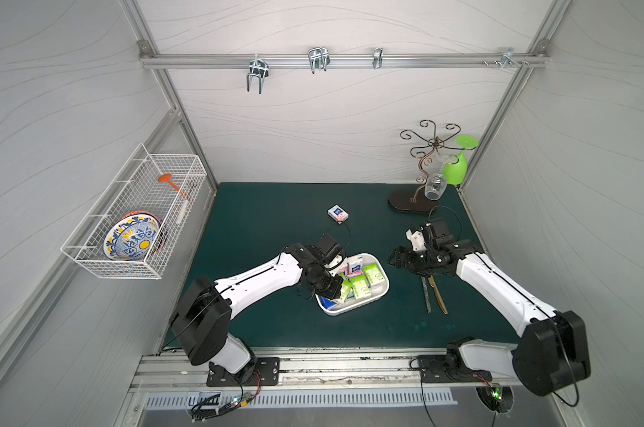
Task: Put the pocket tissues into the storage box
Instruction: Place the pocket tissues in the storage box, then pick up the pocket tissues from the center of the board.
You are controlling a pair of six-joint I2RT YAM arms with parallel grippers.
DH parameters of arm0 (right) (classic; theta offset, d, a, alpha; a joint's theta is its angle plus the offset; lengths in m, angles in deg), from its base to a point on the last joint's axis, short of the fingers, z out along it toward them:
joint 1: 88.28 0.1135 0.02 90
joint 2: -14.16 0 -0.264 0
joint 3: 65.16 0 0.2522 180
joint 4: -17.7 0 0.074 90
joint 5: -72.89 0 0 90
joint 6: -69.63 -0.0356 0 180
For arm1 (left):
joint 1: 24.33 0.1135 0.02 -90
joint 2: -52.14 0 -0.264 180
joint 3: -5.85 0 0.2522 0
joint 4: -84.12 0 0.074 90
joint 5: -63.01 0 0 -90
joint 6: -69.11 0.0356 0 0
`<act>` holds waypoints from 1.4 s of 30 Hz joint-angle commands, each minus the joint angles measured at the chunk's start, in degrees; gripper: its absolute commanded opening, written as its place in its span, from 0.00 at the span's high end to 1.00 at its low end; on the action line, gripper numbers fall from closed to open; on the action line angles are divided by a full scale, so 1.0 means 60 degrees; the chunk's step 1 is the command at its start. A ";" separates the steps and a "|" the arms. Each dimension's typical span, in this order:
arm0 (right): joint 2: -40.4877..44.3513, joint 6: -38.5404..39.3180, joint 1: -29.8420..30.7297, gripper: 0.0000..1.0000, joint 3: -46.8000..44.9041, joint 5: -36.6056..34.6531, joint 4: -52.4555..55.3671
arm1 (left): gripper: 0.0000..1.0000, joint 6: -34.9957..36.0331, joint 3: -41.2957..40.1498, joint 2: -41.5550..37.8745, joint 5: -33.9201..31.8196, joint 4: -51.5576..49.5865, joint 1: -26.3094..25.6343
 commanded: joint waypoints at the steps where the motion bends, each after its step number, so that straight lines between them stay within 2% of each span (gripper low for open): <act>1: -0.0026 0.0129 0.0064 0.15 0.0254 0.0011 0.0288 | 0.90 0.0171 0.0533 0.0115 -0.0363 -0.0025 -0.0037; 3: -0.0141 0.0187 0.0074 0.15 0.0365 0.0012 0.0259 | 0.82 0.0078 0.0577 0.0051 -0.0492 -0.0023 -0.0038; 6: -0.0381 0.0310 0.0118 0.15 0.0600 0.0016 0.0235 | 0.58 -0.0155 0.0615 -0.0257 -0.0665 0.0043 -0.0035; 9: -0.0622 0.0382 0.0175 0.14 0.0840 -0.0011 0.0118 | 0.42 -0.0346 0.0813 -0.0652 -0.0844 0.0028 0.0030; 12: -0.0966 0.0429 0.0263 0.14 0.1195 -0.0058 -0.0010 | 0.40 -0.0523 0.1022 -0.1024 -0.0901 0.0061 0.0339; 13: -0.1114 0.0483 0.0332 0.14 0.1354 -0.0096 -0.0068 | 0.35 -0.0634 0.1050 -0.1155 -0.0887 0.0122 0.0552; 16: -0.1635 0.0664 0.0555 0.13 0.1903 -0.0133 -0.0235 | 0.34 -0.0931 0.0975 -0.1432 -0.0786 0.0379 0.1394; 17: -0.1867 0.0763 0.0646 0.13 0.2128 -0.0205 -0.0289 | 0.29 -0.1025 0.0919 -0.1493 -0.0822 0.0519 0.1749; 21: -0.2861 0.1089 0.0944 0.11 0.2947 -0.0245 -0.0688 | 0.23 -0.1399 0.0836 -0.1328 -0.0935 0.1206 0.3040; 26: -0.4611 0.1809 0.1156 0.04 0.4364 -0.0141 -0.0973 | 0.22 -0.2232 0.1001 -0.0335 -0.0773 0.1776 0.4509; 30: -0.6377 0.2337 0.1204 0.01 0.6101 -0.0095 -0.0643 | 0.23 -0.2907 0.1119 0.0773 0.0369 0.2064 0.5730; 33: -0.7587 0.2627 0.1217 0.01 0.7393 -0.0142 -0.0411 | 0.23 -0.3000 0.1117 0.1218 0.0628 0.2271 0.6126; 42: -1.0794 0.3043 0.1290 0.01 1.1467 -0.0291 0.0544 | 0.24 -0.2739 0.1111 0.1630 0.0810 0.2157 0.6153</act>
